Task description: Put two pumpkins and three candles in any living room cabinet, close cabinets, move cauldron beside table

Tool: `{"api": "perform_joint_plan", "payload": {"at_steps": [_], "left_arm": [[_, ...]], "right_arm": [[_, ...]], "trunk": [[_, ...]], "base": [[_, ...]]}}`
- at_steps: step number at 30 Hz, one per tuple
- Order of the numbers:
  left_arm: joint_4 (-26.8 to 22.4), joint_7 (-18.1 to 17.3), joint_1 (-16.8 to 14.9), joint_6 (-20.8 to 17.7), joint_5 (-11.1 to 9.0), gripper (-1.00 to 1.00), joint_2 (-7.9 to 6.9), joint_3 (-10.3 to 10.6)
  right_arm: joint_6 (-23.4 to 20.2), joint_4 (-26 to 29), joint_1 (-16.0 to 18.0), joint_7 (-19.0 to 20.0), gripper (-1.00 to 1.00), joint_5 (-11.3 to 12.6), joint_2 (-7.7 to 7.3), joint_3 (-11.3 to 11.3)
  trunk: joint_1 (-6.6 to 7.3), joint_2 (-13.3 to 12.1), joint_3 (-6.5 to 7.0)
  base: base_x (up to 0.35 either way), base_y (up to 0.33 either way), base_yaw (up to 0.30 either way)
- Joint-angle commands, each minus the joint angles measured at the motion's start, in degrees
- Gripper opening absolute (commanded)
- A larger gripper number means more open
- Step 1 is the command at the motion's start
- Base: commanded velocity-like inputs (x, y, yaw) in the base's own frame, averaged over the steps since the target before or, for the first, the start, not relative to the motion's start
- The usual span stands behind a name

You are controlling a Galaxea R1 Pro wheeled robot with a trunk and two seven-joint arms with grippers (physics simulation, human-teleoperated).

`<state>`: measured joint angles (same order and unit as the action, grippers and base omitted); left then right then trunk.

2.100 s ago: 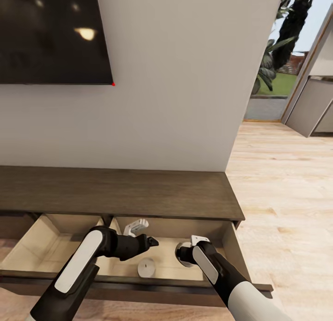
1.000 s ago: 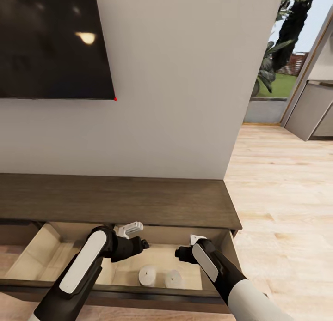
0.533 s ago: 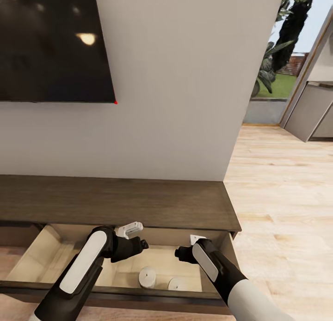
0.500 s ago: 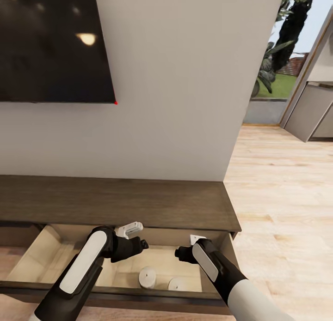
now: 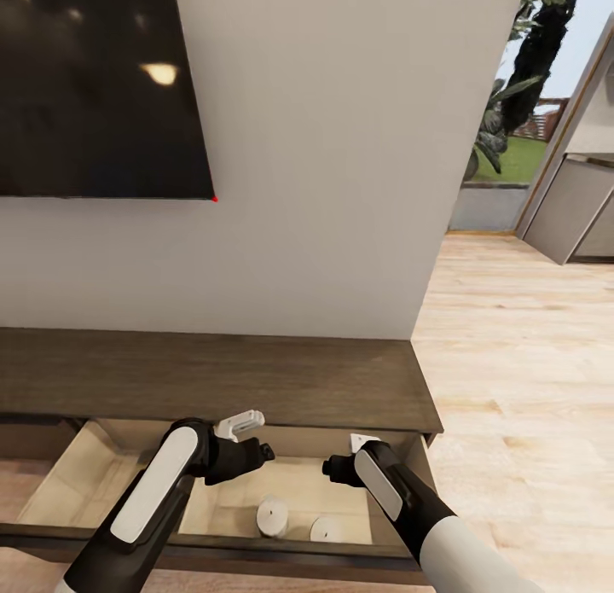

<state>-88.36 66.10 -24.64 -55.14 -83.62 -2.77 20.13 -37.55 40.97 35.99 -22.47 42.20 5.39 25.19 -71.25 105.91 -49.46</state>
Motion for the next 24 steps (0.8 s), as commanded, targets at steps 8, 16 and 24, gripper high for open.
{"api": "perform_joint_plan", "payload": {"at_steps": [8, 16, 24], "left_arm": [[-0.06, 0.61, -0.06, -0.15, -0.49, 1.00, -0.04, 0.15], [-0.06, 0.61, -0.06, -0.15, -0.46, 1.00, -0.04, 0.17], [0.07, 0.84, -0.12, -0.07, 0.00, 1.00, 0.01, 0.17]], "right_arm": [[-0.06, 0.07, 0.04, -0.55, 1.00, 0.60, -0.03, 0.20], [-0.01, 0.07, 0.04, -0.60, 1.00, 0.60, -0.03, 0.21], [-0.05, 0.07, 0.04, -0.54, 1.00, 0.57, -0.03, 0.22]], "trunk": [[0.44, -0.78, 0.31], [2.20, -3.98, 1.74], [3.96, -7.19, 3.18]], "base": [[0.000, 0.000, 0.000], [0.000, 0.000, 0.000], [0.000, 0.000, 0.000]]}}
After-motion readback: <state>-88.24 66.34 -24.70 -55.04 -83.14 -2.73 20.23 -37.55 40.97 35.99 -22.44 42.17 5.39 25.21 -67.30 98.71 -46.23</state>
